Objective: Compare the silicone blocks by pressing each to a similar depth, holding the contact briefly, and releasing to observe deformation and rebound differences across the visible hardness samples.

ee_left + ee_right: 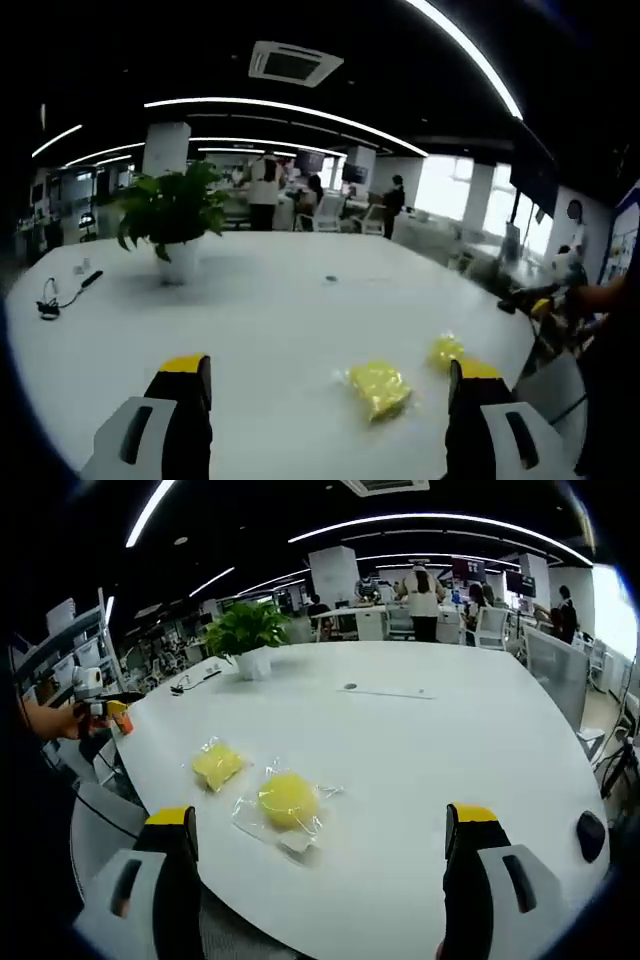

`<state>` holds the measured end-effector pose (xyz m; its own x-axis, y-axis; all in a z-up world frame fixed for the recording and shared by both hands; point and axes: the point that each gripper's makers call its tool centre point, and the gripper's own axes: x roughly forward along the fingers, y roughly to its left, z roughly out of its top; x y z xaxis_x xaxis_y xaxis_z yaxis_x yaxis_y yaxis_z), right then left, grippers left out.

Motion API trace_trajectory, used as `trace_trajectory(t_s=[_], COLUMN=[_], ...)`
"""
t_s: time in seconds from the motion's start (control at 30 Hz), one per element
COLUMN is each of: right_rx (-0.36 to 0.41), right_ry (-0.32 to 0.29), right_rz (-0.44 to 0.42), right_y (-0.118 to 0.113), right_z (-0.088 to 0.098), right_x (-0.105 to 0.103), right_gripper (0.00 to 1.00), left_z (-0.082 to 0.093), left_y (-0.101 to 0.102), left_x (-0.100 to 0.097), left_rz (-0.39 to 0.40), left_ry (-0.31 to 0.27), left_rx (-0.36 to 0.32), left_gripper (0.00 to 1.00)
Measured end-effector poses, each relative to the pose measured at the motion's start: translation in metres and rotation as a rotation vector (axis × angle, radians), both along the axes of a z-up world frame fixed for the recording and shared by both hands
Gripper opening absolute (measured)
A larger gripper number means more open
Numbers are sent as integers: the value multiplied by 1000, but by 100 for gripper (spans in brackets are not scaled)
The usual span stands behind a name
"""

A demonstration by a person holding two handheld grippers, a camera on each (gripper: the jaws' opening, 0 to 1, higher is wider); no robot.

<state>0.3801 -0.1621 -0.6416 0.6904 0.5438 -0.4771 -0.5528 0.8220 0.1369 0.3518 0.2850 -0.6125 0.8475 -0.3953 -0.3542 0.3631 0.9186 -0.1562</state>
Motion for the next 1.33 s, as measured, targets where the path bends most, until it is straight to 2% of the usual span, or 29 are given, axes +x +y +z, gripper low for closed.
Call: trace_trajectory(t_s=[0.03,0.07,0.1,0.17,0.27,0.33,0.37,0.57,0.7,0.83,0.9,1.0,1.07,1.13,1.2,1.33], right_rx=[10,25,29,13,15,37,39,42,49,50,66,63,70,70,64,88], right_ry=[-3,-7,-9,-16,-12,11,16,-5,-17,-4,-6,-6,2,9,10,20], right_rz=[-1,-6,-8,-7,-6,10,16,26,24,-1,-6,-9,-20,-17,-7,-21], right_y=[1,0,0,-1,-1,2,4,11,17,12,12,13,14,16,19,18], right_z=[2,3,2,-6,-11,-13,-13,-12,-10,-17,-15,-14,-15,-17,-17,-16], right_x=[-1,-3,-4,-8,-15,-21,-23,-22,-25,-26,-26,-28,-29,-29,-30,-26], right_gripper=[97,97,97,97,97,97,97,97,97,97,97,97,97,97,97,97], left_z=[0,1,-2,-13,-21,-17,-13,-6,-9,-14,-19,-22,-17,-16,-10,-6], left_y=[-5,-8,-7,-7,-10,-12,-13,-11,-7,-6,-7,-7,-5,1,2,4], left_x=[-2,-2,-1,-2,-3,-7,-7,-17,-23,-24,-24,-24,-21,-18,-17,-17], left_rz=[-16,-34,-38,-46,-50,-46,-53,-78,-76,-76,-80,-92,-103,-86,-74,-61], left_ry=[11,-9,-19,1,22,21,-2,-6,-1,-6,19,32,3,4,-23,-30], left_rx=[-35,-39,-25,4,-9,-13,-8,-14,-16,-26,-41,-28,-24,-36,-36,-60], left_gripper=[100,100,100,100,100,100,100,100,100,100,100,100,100,100,100,100])
